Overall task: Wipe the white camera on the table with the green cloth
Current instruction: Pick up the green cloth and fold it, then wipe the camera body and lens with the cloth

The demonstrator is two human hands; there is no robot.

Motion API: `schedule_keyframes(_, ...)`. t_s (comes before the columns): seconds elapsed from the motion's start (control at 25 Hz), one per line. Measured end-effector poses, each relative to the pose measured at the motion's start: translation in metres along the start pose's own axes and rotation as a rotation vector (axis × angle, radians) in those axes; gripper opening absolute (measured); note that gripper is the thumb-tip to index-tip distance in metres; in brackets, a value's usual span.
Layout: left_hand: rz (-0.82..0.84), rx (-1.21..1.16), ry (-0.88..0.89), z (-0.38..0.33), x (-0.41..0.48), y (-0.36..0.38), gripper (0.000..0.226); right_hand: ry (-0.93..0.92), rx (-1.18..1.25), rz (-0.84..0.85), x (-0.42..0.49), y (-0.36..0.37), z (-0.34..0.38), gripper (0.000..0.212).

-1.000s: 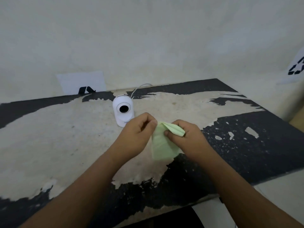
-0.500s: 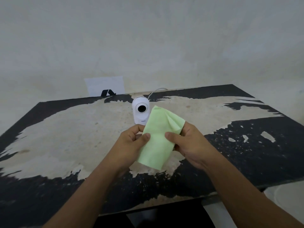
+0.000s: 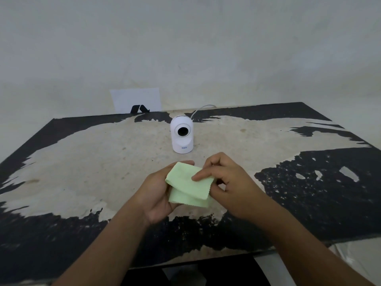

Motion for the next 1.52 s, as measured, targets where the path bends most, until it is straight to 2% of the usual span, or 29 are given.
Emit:
schedule_keyframes(0.12,-0.025,-0.050,-0.021,-0.003,0.012,-0.008,0.027,-0.031,0.007,-0.021,0.007,0.002,-0.009,0.033)
schedule_keyframes(0.32,0.030,-0.099,-0.091,-0.006,0.027,-0.015,0.041,0.058,0.150,-0.049,0.018,-0.005,-0.020,0.034)
schedule_keyframes(0.4,0.019,-0.011,-0.056,-0.006,0.033,-0.015,0.027,0.117,0.174,-0.062,0.026,-0.006,-0.027,0.030)
schedule_keyframes(0.48,0.005,0.066,-0.021,-0.008,0.039,-0.011,0.016,0.269,0.328,-0.113,0.040,-0.008,-0.040,0.026)
schedule_keyframes(0.6,-0.013,0.138,0.045,-0.014,0.054,-0.006,0.016,0.557,0.680,0.010,0.059,-0.003,-0.063,0.056)
schedule_keyframes(0.64,-0.029,0.198,0.086,-0.019,0.059,-0.006,0.017,0.590,0.691,0.071,0.062,-0.001,-0.069,0.054)
schedule_keyframes(0.72,-0.085,0.376,0.200,-0.027,0.070,-0.006,0.018,0.556,0.527,0.122,0.069,0.003,-0.077,0.029)
schedule_keyframes(0.76,-0.120,0.452,0.264,-0.031,0.076,-0.007,0.018,0.541,0.449,0.071,0.074,0.003,-0.078,0.018)
schedule_keyframes(0.88,-0.322,0.627,0.419,-0.036,0.093,-0.018,0.023,0.537,0.308,-0.252,0.093,-0.011,-0.086,0.008)
schedule_keyframes(0.96,-0.448,0.735,0.418,-0.036,0.109,-0.032,0.043,0.527,0.047,-0.397,0.109,-0.023,-0.092,0.013)
schedule_keyframes(1.0,-0.462,0.806,0.382,-0.034,0.118,-0.038,0.058,0.534,-0.083,-0.419,0.117,-0.027,-0.096,0.013)
schedule_keyframes(1.08,-0.458,1.026,0.292,-0.030,0.137,-0.046,0.089,0.547,-0.196,-0.415,0.133,-0.024,-0.101,0.009)
schedule_keyframes(1.12,-0.460,1.124,0.258,-0.029,0.146,-0.047,0.098,0.556,-0.188,-0.394,0.141,-0.018,-0.105,0.006)
schedule_keyframes(1.2,-0.469,1.229,0.234,-0.029,0.161,-0.047,0.103,0.571,-0.138,-0.330,0.151,0.000,-0.113,0.004)
schedule_keyframes(1.36,-0.427,1.291,0.271,-0.027,0.175,-0.047,0.093,0.536,-0.005,-0.228,0.156,0.027,-0.111,0.030)
schedule_keyframes(1.52,-0.411,1.323,0.304,-0.029,0.180,-0.047,0.085,0.517,0.226,-0.192,0.157,0.039,-0.102,0.037)
Point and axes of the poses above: each hand's wrist, its own x-axis towards the middle knuckle, its own y-axis out of the palm, z = x × y, the point moved 1 cm from there along x, towards the middle knuckle, and after that the axes turned 2 degrees about x, right-handed, at the moved point
